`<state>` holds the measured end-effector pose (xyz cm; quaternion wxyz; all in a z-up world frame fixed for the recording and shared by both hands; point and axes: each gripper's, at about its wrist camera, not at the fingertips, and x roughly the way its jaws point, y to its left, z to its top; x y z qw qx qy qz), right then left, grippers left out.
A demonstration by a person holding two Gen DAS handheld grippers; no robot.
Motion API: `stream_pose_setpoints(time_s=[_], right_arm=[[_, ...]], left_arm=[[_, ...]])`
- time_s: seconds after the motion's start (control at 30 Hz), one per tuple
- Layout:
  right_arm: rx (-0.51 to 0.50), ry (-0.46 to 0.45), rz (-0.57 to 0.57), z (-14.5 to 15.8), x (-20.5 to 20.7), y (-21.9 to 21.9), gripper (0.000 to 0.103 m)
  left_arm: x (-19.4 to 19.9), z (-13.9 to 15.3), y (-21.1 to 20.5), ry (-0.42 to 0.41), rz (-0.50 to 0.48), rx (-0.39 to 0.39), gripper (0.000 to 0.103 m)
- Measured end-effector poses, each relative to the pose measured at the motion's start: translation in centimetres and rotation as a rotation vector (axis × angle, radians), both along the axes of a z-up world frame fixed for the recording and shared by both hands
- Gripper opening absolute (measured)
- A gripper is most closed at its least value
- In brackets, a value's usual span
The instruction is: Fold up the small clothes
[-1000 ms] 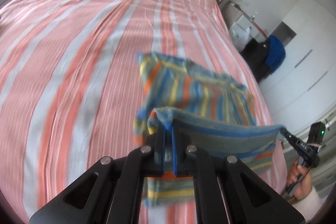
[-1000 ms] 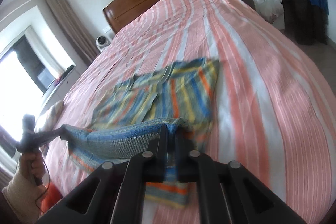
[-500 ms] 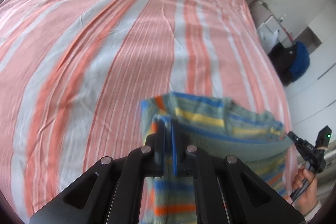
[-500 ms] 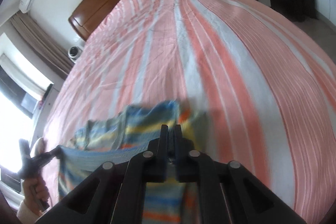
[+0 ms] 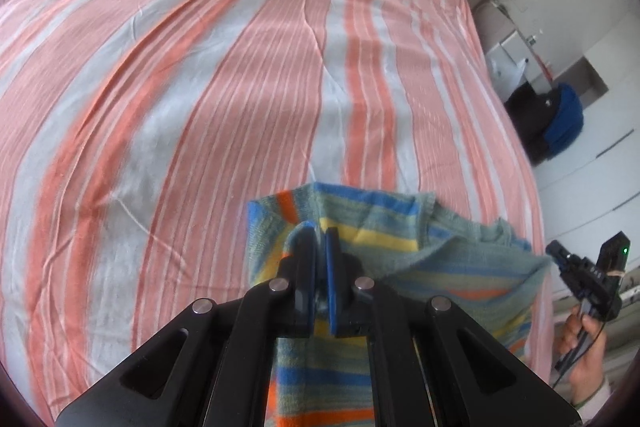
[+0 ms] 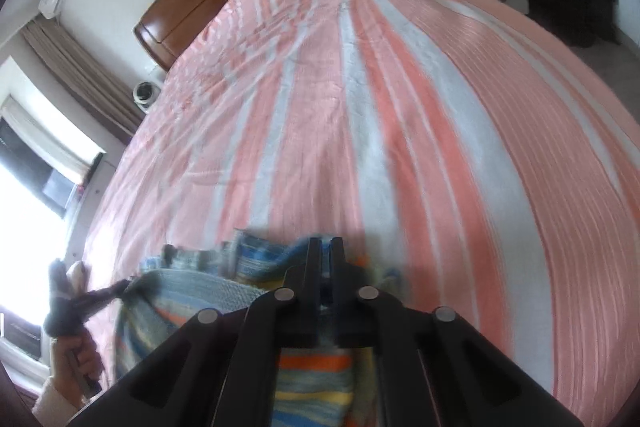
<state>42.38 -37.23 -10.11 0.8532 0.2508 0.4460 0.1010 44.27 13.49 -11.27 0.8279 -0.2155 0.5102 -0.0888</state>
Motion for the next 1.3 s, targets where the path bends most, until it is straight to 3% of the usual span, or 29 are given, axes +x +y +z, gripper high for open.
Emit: stream_pose_setpoints(time_s=[0.07,0.1,0.23,0.37,0.4,0.43,0.47,0.53,0.6,0.67,0.73,0.8,0.87,0.93,1.03,1.2,1.3], right_arm=[[0.024,0.039,-0.037,0.3,0.2,-0.5,0.06],[0.018,0.036,-0.049,0.6,0.1,-0.6,0.063],[-0.017,0.069,0.035,1.0,0.0,0.0,0.063],[-0.199,0.065,0.214,0.9,0.4,3.2,0.058],[-0.229,0.059,0.252,0.8,0.5,3.9,0.052],[-0.266,0.062,0.3,0.3,0.9,5.0,0.019],[-0.321,0.073,0.299,-0.1,1.1,5.4,0.003],[-0.359,0.051,0.247,0.1,1.4,5.1,0.003],[-0.329,-0.001,0.158,1.2,1.6,3.9,0.003],[-0.312,-0.003,0.092,1.1,2.2,2.9,0.003],[-0.296,0.034,0.052,0.1,2.9,2.6,0.004],[-0.304,0.109,0.002,-1.2,3.5,2.3,0.014],[-0.262,0.094,-0.034,-1.0,3.1,1.7,0.038],[-0.237,0.046,-0.067,-0.1,1.9,1.2,0.043],[-0.168,0.001,0.014,1.7,-0.1,1.7,0.043],[-0.081,0.03,0.326,1.9,-6.5,5.6,0.043],[-0.176,0.139,0.429,-1.2,-11.1,7.2,0.042]], left_arm=[[0.0,-0.1,0.0,0.004,-0.007,0.008,0.003],[-0.1,-0.1,-0.1,0.004,-0.011,0.012,0.003],[-0.1,0.0,-0.1,0.005,-0.011,0.006,0.003],[-0.1,0.2,-0.3,0.004,-0.017,0.009,0.003],[0.0,0.2,-0.4,0.008,-0.024,0.014,0.003],[0.1,0.3,-0.4,0.008,-0.023,0.015,0.002],[0.1,0.4,-0.3,0.005,-0.014,0.007,0.002],[0.4,0.4,0.0,-0.005,0.024,-0.014,0.002],[1.0,0.1,0.2,-0.004,0.057,-0.021,0.002],[1.7,-0.9,0.4,0.04,0.122,0.005,0.009],[2.1,-2.1,0.7,0.109,0.161,0.001,0.055],[1.4,-1.9,1.4,0.078,0.183,-0.041,0.061],[0.8,-1.1,1.8,0.054,0.175,-0.018,0.065],[-0.4,0.0,1.8,0.011,0.139,0.037,0.067],[-2.8,1.0,0.8,-0.025,0.016,0.107,0.072],[-8.8,-0.6,-0.7,0.001,-0.147,0.212,0.073],[-12.2,-2.1,-0.7,0.044,-0.158,0.272,0.073]])
